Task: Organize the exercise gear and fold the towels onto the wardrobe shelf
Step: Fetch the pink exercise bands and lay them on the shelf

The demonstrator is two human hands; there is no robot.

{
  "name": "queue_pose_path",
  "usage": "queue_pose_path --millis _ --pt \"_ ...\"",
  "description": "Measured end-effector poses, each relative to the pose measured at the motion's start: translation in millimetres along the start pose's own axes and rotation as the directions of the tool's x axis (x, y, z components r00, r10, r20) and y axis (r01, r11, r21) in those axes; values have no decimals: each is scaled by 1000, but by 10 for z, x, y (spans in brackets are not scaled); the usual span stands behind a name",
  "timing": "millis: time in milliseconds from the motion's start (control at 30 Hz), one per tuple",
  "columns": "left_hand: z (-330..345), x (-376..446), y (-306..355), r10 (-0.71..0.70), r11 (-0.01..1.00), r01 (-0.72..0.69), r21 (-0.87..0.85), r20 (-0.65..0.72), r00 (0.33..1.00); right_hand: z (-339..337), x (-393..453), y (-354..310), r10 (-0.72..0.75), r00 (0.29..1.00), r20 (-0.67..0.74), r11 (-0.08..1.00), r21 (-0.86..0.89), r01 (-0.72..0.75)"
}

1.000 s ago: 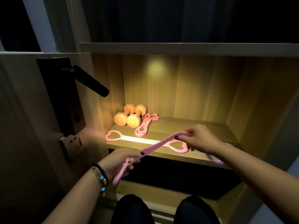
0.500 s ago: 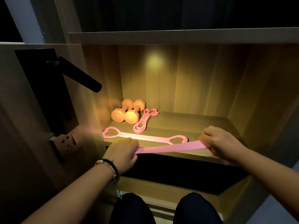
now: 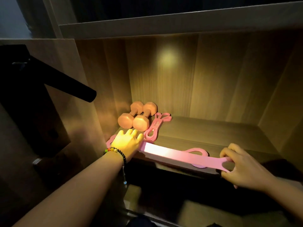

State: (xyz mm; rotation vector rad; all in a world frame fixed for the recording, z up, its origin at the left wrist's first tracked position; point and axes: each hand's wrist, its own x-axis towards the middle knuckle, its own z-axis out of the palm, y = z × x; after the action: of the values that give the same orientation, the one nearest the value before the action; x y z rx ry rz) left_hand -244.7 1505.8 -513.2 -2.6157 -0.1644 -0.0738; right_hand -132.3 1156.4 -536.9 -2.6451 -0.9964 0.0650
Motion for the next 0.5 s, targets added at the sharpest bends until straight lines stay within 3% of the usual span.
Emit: queue_pose_path --millis 233,333,500 --pt "513 509 -364 79 991 -63 116 -135 988 143 606 -169 -5 994 113 998 59 -2" --pt "706 578 -415 88 978 -81 192 -30 996 297 818 -219 -6 993 119 997 71 -3" --pt "958 565 -461 -20 1000 20 0 84 996 607 974 -278 -47 995 91 992 117 36"
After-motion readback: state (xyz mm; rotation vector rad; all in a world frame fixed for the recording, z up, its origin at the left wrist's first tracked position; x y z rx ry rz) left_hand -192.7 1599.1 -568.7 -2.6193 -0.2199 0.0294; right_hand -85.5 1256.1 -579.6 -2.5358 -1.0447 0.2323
